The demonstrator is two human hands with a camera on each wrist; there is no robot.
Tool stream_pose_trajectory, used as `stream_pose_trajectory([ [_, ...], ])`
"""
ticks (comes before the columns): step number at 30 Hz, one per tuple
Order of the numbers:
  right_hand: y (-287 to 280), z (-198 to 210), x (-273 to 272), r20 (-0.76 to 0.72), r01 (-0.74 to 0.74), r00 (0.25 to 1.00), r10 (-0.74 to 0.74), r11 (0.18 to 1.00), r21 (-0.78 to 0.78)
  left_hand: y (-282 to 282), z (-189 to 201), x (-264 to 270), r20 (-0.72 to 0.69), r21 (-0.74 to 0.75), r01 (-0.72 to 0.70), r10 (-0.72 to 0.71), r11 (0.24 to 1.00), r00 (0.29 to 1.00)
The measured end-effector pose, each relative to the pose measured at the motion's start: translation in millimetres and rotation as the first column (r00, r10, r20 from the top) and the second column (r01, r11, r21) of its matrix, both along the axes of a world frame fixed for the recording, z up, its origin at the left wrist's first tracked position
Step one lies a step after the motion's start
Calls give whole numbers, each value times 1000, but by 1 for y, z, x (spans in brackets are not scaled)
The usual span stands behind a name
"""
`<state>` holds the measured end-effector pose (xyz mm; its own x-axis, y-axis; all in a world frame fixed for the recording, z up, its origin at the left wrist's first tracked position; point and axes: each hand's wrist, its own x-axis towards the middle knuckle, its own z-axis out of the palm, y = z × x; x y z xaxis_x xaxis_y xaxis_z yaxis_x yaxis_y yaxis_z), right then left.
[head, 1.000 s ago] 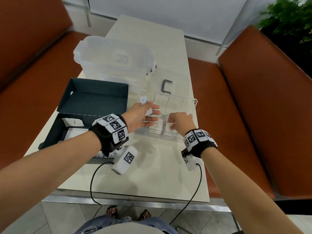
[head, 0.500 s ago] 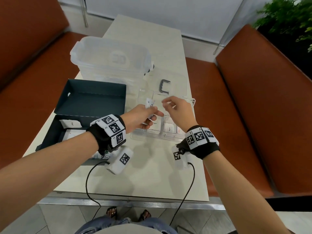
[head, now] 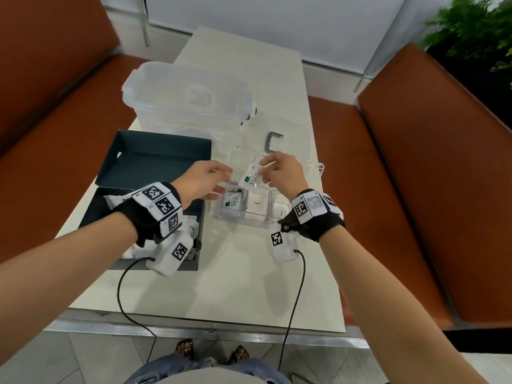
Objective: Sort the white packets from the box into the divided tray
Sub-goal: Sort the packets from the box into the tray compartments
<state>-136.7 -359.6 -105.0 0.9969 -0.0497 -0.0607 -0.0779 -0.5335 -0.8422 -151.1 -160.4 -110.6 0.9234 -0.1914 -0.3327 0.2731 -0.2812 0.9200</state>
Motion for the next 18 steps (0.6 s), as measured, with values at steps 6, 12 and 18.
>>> stream_pose_trajectory([
  [6,31,-22,10,-160,-137,982,102,966,-221,13,-12,-5,-10,11,-44,44,999,999],
  [12,50,-37,11,-132,-169,983,126,900,-402,11,-15,-10,-6,23,-33,34,999,999],
  [18,49,-35,9,-123,-258,965,232,756,-601,6,-20,-13,37,212,19,-27,977,999],
])
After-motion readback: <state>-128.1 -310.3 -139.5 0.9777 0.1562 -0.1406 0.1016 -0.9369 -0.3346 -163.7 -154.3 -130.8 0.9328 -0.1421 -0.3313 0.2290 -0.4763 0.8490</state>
